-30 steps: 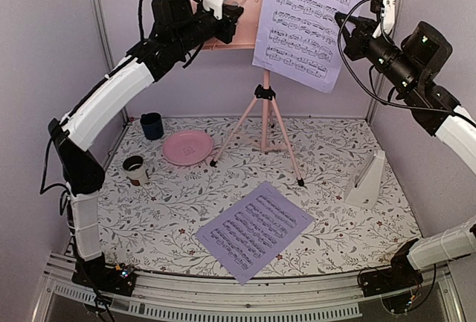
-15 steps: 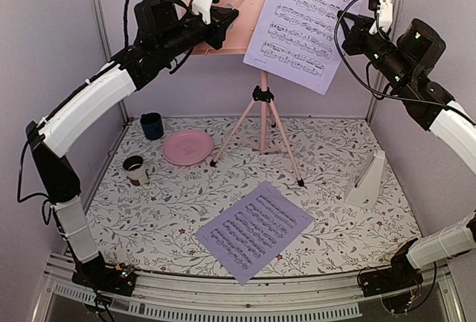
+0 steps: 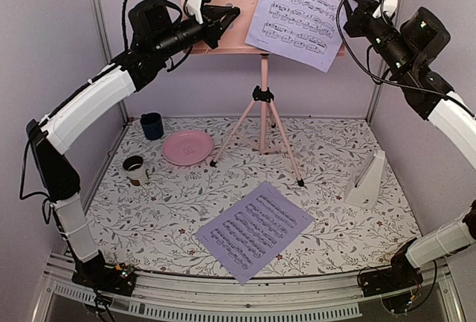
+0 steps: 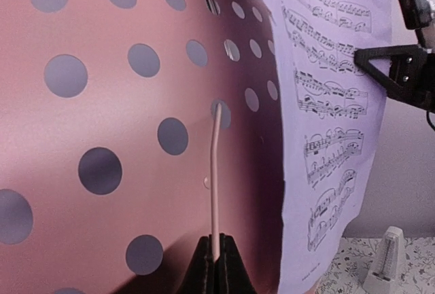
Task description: Set up the instrument practice props
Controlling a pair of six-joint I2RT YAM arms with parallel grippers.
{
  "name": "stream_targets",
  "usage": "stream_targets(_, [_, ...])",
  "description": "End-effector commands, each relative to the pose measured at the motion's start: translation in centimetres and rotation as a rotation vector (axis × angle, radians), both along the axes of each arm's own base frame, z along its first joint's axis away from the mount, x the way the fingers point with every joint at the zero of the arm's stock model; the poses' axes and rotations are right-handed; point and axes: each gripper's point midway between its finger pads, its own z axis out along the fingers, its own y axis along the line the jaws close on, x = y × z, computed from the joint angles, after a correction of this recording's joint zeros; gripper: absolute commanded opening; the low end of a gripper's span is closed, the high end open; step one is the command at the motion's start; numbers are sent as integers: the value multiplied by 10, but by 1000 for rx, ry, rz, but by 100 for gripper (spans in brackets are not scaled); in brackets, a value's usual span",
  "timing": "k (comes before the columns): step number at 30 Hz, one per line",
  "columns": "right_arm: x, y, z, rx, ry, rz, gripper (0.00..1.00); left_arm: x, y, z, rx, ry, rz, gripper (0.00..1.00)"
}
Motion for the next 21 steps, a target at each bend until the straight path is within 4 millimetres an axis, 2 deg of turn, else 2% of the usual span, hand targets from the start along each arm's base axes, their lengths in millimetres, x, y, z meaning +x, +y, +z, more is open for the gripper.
stream_targets(1, [-2,-13,30,66,-67,-49,0,-13,9,35,-83,-102,-35,0])
stream_targets(8, [10,-16,37,85,-62,-95,0,-12,8,37,-108,-120,-36,0])
stream_targets(14, [18,13,35,9,-83,-4,0,-16,3,35,-92,-146,-61,0])
stream_targets(21, [23,35,40,-53,-145,60,0,-26,-6,33,-56,-177,-96,0])
